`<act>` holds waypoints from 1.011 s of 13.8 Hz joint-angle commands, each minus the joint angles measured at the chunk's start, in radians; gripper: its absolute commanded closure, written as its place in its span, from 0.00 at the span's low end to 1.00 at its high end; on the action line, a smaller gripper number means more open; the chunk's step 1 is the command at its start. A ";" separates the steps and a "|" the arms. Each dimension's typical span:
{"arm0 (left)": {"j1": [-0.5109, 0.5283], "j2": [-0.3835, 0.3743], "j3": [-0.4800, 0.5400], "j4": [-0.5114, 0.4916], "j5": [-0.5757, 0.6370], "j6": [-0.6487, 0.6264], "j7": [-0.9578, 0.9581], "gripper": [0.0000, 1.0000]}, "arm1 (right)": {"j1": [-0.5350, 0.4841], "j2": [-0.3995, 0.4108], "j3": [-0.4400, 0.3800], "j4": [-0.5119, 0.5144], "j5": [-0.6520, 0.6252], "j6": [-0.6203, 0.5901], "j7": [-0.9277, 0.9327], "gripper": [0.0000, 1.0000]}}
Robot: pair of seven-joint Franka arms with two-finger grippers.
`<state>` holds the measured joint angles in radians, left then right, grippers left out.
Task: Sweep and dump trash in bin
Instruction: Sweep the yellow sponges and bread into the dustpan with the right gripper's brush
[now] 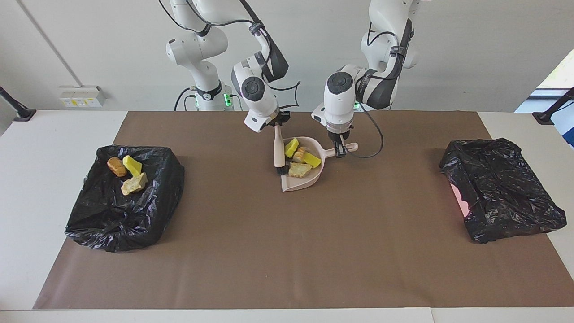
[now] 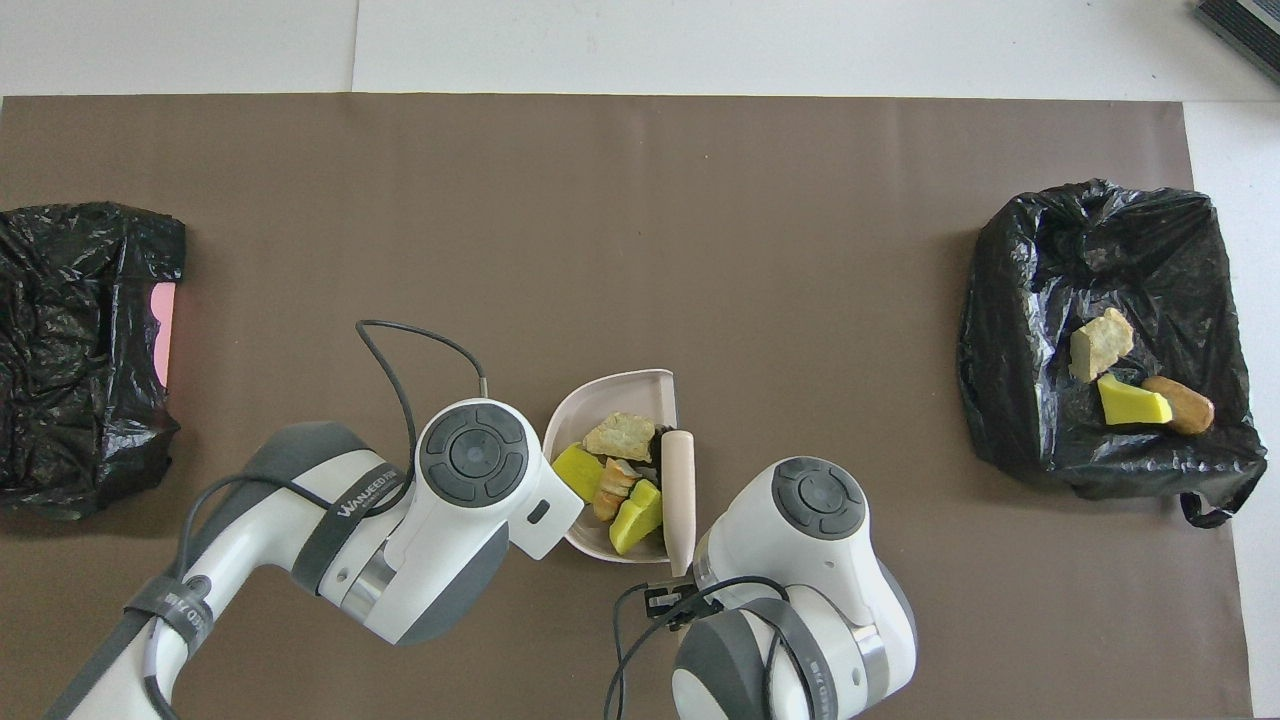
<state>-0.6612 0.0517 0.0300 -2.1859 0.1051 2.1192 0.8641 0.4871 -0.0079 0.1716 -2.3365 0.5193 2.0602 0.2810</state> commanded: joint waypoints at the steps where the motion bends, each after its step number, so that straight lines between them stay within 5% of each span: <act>1: 0.002 -0.032 0.007 -0.041 0.022 0.012 0.019 1.00 | -0.001 0.042 -0.001 0.092 0.030 -0.030 0.010 1.00; 6: 0.053 -0.021 0.005 -0.031 0.021 0.008 0.070 1.00 | -0.013 0.011 -0.003 0.241 -0.244 -0.326 0.164 1.00; 10: 0.061 -0.018 0.007 -0.026 0.013 0.008 0.072 1.00 | 0.005 0.003 0.003 0.267 -0.373 -0.406 0.228 1.00; 14: 0.126 -0.045 0.005 -0.009 0.005 -0.014 0.157 1.00 | 0.097 -0.029 0.006 0.254 -0.349 -0.413 0.433 1.00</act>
<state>-0.5886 0.0490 0.0365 -2.1848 0.1050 2.1190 0.9620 0.5495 -0.0046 0.1688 -2.0707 0.1688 1.6433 0.6109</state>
